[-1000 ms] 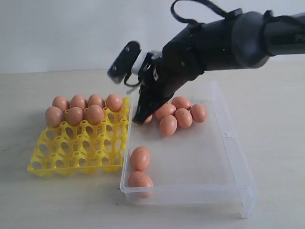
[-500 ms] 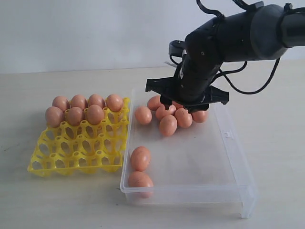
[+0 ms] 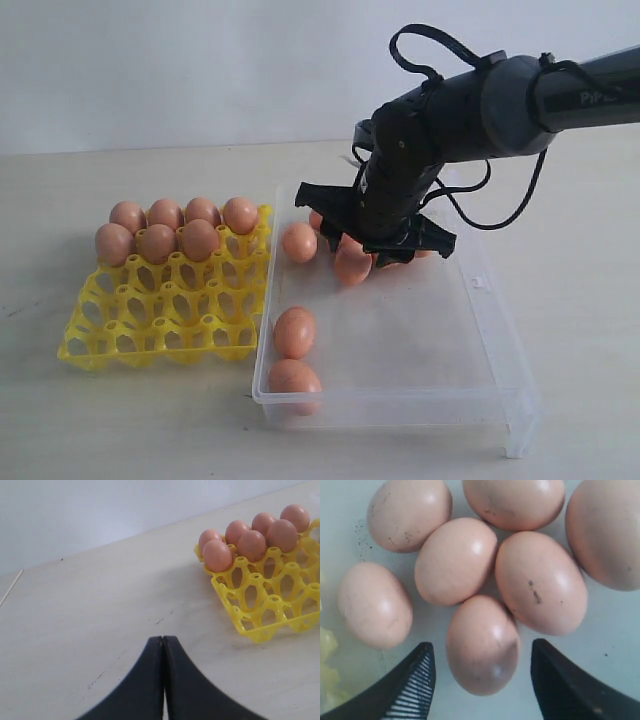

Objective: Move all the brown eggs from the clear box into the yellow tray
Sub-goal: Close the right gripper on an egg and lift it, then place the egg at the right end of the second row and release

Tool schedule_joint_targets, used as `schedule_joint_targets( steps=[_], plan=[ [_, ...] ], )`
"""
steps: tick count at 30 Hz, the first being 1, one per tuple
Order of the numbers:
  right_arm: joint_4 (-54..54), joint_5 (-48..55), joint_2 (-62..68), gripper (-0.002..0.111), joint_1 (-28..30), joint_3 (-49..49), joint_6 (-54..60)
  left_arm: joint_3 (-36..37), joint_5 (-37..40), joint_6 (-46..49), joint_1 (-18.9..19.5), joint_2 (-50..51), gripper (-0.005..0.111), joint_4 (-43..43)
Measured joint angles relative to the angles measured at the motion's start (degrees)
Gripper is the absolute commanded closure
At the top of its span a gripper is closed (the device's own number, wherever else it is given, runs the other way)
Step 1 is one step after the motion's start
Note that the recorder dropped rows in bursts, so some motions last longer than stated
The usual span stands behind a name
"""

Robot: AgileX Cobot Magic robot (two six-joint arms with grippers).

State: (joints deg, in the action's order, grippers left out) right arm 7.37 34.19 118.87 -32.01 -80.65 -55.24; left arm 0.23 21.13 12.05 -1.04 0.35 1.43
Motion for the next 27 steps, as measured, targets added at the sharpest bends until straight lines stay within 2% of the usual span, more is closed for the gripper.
schedule_joint_targets(
  steps=[4, 6, 12, 16, 21, 24, 27],
  plan=[
    [-0.13, -0.09, 2.7, 0.054, 0.0, -2.69, -0.13, 0.0, 0.0, 0.0, 0.0, 0.0, 0.107, 0.0],
    [-0.13, 0.34, 4.16, 0.063, 0.0, -4.13, -0.13, 0.0, 0.0, 0.0, 0.0, 0.0, 0.107, 0.0],
    [-0.13, 2.77, 6.1, 0.109, 0.0, -6.69, 1.91, 0.0, 0.0, 0.0, 0.0, 0.0, 0.107, 0.0],
    [-0.16, 3.07, 6.0, 0.108, 0.0, -6.86, 6.05, 0.0, 0.0, 0.0, 0.0, 0.0, 0.107, 0.0],
    [-0.05, 1.2, 2.52, 0.108, -0.26, -6.56, 16.5, 0.0, 0.0, 0.0, 0.0, 0.0, 0.107, 0.0],
    [-1.45, -9.08, -1.37, 0.108, -1.47, -4.65, 26.61, 0.0, 0.0, 0.0, 0.0, 0.0, 0.107, 0.0],
    [-7.37, -20.19, -3.31, 0.108, -2.72, -3.06, 34.37, 0.0, 0.0, 0.0, 0.0, 0.0, 0.107, 0.0]
  ],
)
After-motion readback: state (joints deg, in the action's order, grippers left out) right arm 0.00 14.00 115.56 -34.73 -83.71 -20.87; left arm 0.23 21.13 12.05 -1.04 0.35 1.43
